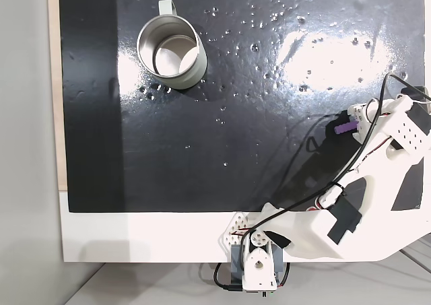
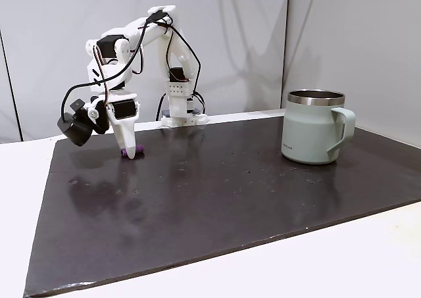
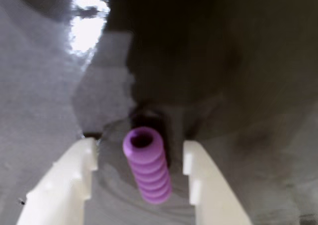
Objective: Grasp a pengrip and put it in the cup.
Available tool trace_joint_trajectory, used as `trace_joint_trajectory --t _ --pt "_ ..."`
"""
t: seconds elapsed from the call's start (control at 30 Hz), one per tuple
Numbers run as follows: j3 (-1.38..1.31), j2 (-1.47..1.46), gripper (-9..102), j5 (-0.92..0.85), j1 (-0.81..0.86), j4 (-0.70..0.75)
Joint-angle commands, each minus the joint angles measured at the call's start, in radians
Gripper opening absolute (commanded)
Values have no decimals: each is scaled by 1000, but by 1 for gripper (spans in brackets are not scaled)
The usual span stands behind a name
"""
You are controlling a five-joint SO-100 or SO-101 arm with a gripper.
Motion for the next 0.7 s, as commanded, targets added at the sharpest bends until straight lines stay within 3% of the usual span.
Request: trace_joint_trajectory --t 0.0,0.3,0.57,0.67 --pt "9 89 22 -9 -17 -28" --pt "44 91 19 -9 -49 -64" --pt "140 160 2 -23 -57 -124" --pt "164 176 0 -26 -57 -141"
